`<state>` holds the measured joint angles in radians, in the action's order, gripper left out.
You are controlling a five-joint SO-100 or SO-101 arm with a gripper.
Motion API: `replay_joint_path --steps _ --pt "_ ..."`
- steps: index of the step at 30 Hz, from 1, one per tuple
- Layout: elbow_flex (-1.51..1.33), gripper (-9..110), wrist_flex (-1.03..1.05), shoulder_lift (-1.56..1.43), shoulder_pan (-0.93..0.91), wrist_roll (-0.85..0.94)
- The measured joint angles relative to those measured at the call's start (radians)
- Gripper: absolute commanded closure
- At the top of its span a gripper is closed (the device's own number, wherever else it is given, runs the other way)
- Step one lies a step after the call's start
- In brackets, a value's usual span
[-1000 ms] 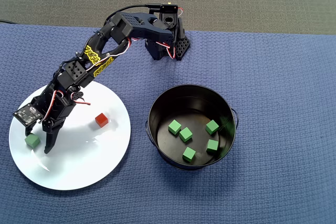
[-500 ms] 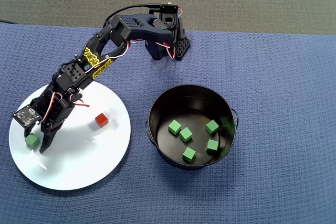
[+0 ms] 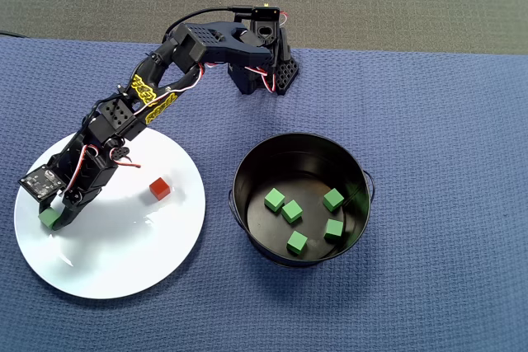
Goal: Pick up the green cubes from the white plate and place them in the black recipient
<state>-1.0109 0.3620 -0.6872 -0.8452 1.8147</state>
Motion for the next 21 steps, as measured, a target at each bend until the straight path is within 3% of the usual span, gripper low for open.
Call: replay_joint_path --steps 6,12,21 --pt "0.0 101 0.0 0.0 0.0 -0.035" --pt "0.0 101 0.071 -0.048 0.0 -0.189" --pt "-0.14 101 0.284 -0.456 0.021 -0.422"
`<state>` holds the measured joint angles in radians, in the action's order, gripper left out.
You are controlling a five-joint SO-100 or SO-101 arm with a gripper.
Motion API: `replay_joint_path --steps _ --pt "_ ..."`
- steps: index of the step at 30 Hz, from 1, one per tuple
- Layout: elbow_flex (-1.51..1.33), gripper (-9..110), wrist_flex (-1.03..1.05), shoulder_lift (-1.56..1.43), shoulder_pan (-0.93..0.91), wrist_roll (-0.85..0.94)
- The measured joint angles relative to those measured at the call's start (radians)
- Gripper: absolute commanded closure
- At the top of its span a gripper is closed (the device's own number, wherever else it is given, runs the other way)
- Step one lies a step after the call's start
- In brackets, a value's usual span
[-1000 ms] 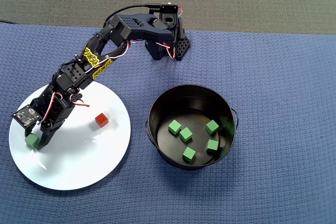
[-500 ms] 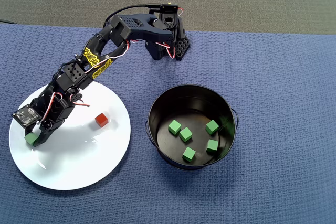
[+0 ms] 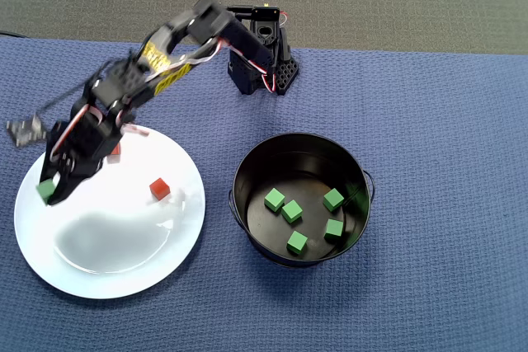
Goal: Pick up the green cubes from the white plate and place them in the black recipient
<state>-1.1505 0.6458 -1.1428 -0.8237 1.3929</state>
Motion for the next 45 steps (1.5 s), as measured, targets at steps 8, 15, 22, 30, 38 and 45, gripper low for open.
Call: replay_joint_path --steps 8,15,22,30,38,45 --pt "-0.198 101 0.198 -0.471 0.107 -0.41" --pt "-0.422 102 0.31 -0.816 0.314 -0.946" --pt "-0.676 102 0.38 -1.048 0.623 -1.301" --pt "-1.003 102 0.236 -1.049 0.857 -1.445" --pt "-1.068 102 0.126 -0.969 0.867 -1.447" --pt "-1.068 84 0.13 -0.983 0.917 -1.425"
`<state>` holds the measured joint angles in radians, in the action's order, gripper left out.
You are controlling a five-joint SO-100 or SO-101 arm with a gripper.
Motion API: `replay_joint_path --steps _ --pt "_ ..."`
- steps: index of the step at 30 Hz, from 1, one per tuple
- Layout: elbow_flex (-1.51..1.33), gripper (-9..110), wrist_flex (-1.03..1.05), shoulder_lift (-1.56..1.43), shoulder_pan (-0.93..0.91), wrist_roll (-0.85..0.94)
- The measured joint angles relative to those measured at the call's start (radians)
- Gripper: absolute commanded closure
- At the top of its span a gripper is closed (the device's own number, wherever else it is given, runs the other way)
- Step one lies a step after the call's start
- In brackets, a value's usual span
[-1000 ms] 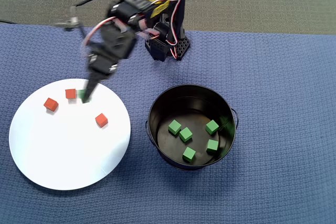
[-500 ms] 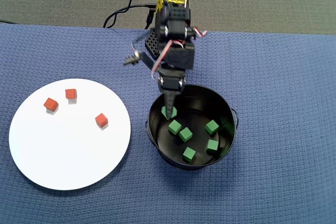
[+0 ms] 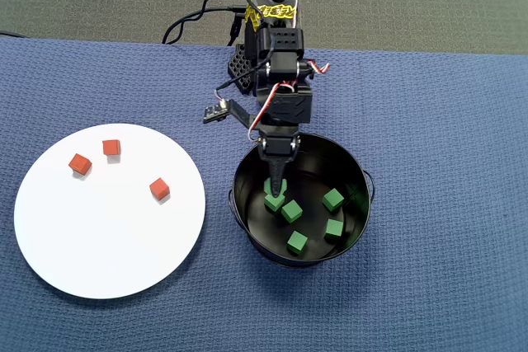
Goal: Pick up the green cubes from the white plate and place them in the black recipient
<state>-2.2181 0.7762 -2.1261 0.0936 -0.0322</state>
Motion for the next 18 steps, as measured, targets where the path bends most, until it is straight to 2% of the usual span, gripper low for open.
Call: replay_joint_path --steps 3,9,15,18 --pt "0.0 76 0.005 -0.023 0.023 0.008" --pt "0.0 78 0.018 -0.08 0.018 0.023" --pt "-0.043 90 0.181 -0.288 0.023 0.086" --pt "-0.143 101 0.233 -0.451 0.011 0.107"
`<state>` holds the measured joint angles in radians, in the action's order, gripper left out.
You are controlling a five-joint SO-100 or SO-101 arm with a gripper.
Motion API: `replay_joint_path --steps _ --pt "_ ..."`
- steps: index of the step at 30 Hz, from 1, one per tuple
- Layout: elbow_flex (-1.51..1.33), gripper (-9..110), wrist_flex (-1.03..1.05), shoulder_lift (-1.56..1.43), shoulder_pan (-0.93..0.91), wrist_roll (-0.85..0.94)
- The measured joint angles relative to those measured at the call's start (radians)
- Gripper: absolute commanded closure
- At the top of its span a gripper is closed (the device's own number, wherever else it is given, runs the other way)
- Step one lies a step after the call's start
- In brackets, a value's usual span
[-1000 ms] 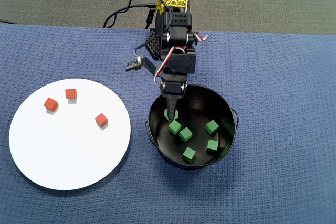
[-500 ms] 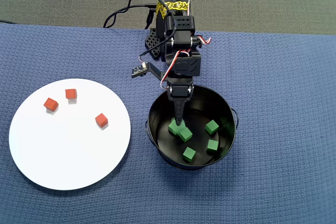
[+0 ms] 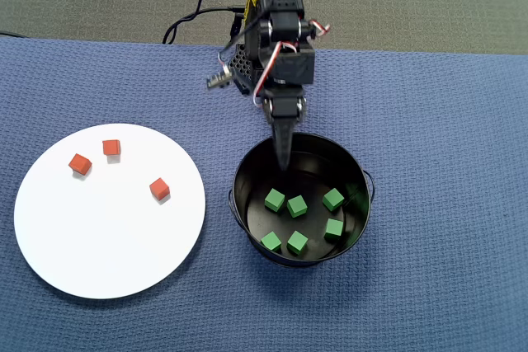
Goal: Pick up the green cubes from the white plate and place them in the black recipient
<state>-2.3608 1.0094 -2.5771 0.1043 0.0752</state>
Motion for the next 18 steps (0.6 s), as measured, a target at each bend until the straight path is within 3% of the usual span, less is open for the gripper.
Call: replay_joint_path --steps 9,18 --pt "-0.16 101 0.199 -0.377 -0.08 0.006" --pt "-0.324 101 0.262 -0.495 -0.19 0.038"
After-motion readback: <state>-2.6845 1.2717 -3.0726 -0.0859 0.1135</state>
